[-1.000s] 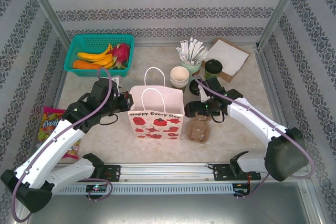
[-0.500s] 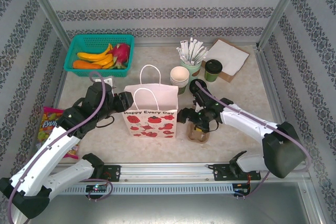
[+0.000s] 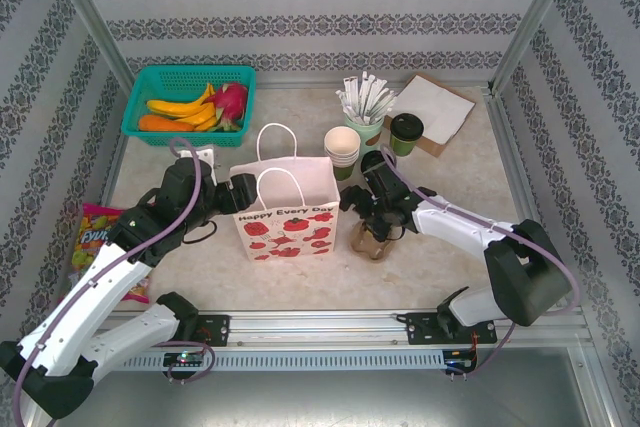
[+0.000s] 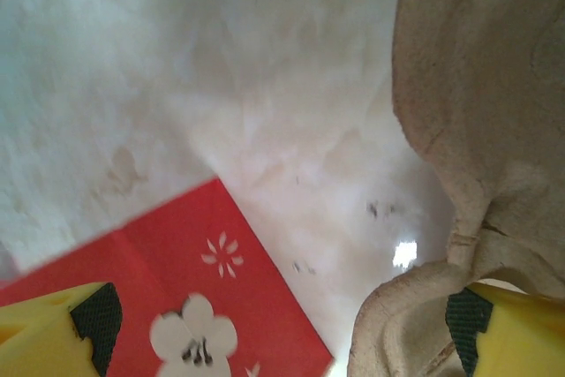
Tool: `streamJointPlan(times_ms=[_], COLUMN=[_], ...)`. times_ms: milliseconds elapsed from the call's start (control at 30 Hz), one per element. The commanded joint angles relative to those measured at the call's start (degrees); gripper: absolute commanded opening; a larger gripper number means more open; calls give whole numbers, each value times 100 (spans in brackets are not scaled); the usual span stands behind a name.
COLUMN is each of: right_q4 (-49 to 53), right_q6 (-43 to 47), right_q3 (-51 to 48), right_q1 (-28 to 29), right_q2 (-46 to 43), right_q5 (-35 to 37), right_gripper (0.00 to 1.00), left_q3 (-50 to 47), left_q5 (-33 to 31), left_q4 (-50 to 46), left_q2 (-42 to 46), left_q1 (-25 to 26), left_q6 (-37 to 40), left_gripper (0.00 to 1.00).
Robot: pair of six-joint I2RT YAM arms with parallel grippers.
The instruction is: Pack the takeout coffee
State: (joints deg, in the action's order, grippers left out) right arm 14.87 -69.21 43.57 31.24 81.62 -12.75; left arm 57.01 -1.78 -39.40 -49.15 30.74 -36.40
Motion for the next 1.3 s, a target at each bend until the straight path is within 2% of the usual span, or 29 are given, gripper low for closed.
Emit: streamJointPlan(times_ms=[0, 133, 267, 467, 567, 633, 733, 800, 933, 1067, 1267], right_q4=[-410, -597, -540, -636, -282, 361, 1141, 1325, 1619, 1876, 2028], right_q6=[-172, 28, 276, 598, 1270, 2083, 3029, 3325, 3806, 3920, 3813], right_q3=[61, 194, 219, 398, 661, 932, 1209, 1295, 1615, 1741, 1635], right_q1=[-180, -404, -715, -897, -1138, -1418, -1863, -2076, -2172, -2183, -2210], right_q2=[148, 275, 298, 42, -142, -264, -152, 59, 555, 873, 1137], right_q5=[390, 248, 261, 185, -31, -158, -328, -510, -830, -351, 26], right_gripper=[97, 97, 97, 97, 97, 97, 97, 97, 97, 97, 97], left_q3=[-162, -167, -340, -430, -436, -461, -547, -648, -683, -703, -881], left_q5=[50, 534, 1490, 1896, 2170, 2306, 2222, 2195, 1864, 898, 636], left_q4=[351, 513, 997, 1253, 1377, 1426, 1506, 1649, 1590, 1229, 1421], left_q2=[-32, -203, -245, -292, -361, -380, -313, -254, -95, 185, 476], left_q1=[53, 49, 55, 90, 116, 134, 136, 134, 138, 134, 125], left_q6=[285, 432, 643, 673, 696, 712, 711, 705, 622, 531, 432], left_gripper=[79, 82, 86, 91, 92, 94, 99, 100, 100, 100, 100])
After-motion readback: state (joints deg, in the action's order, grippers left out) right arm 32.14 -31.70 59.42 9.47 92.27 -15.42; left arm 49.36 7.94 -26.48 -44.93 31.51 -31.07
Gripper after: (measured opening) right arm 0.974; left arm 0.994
